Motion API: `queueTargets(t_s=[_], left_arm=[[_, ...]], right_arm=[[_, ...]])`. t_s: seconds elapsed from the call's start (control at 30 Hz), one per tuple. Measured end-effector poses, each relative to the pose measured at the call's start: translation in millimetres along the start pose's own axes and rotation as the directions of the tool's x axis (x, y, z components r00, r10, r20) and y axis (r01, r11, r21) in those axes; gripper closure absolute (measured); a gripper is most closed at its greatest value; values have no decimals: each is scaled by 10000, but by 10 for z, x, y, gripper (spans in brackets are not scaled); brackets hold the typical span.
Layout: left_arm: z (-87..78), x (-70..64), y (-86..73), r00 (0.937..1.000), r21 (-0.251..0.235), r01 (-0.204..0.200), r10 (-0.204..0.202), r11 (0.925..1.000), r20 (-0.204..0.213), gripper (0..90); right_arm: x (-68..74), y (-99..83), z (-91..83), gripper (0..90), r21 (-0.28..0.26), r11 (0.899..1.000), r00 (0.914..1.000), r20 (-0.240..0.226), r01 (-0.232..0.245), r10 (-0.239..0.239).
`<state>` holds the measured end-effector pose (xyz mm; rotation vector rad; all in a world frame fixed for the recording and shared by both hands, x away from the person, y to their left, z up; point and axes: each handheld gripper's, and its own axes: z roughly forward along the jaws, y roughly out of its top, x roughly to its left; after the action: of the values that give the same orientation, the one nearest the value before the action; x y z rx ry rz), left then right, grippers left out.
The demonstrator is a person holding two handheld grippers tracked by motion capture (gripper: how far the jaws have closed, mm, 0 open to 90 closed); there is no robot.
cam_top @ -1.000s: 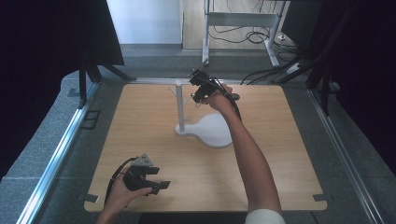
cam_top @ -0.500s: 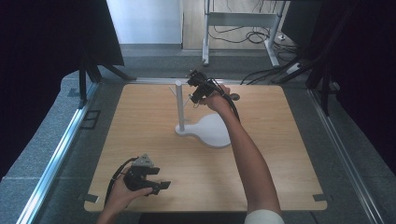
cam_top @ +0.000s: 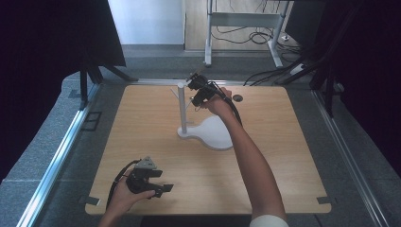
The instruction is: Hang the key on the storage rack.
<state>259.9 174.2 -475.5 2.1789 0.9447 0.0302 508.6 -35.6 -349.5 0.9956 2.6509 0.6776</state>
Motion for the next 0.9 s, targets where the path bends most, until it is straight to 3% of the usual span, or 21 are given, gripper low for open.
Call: queueTargets(t_s=[0.33,0.37,0.63,0.9], left_arm=[[17,-10,4,10000,59,-57,57,10000,4,260],[19,-11,4,10000,62,-33,33,10000,4,260],[37,-14,6,10000,126,-34,34,9999,3,260],[50,-24,9,10000,164,-78,78,9998,-25,260]], right_arm=[[54,-48,-24,821,-142,9998,9997,-189,155,-158],[63,-58,-47,773,-183,9998,9994,-314,106,-112],[47,-151,-146,702,-360,9994,9987,-517,-7,-12],[46,-418,-305,577,-954,9953,9983,-566,-183,129]])
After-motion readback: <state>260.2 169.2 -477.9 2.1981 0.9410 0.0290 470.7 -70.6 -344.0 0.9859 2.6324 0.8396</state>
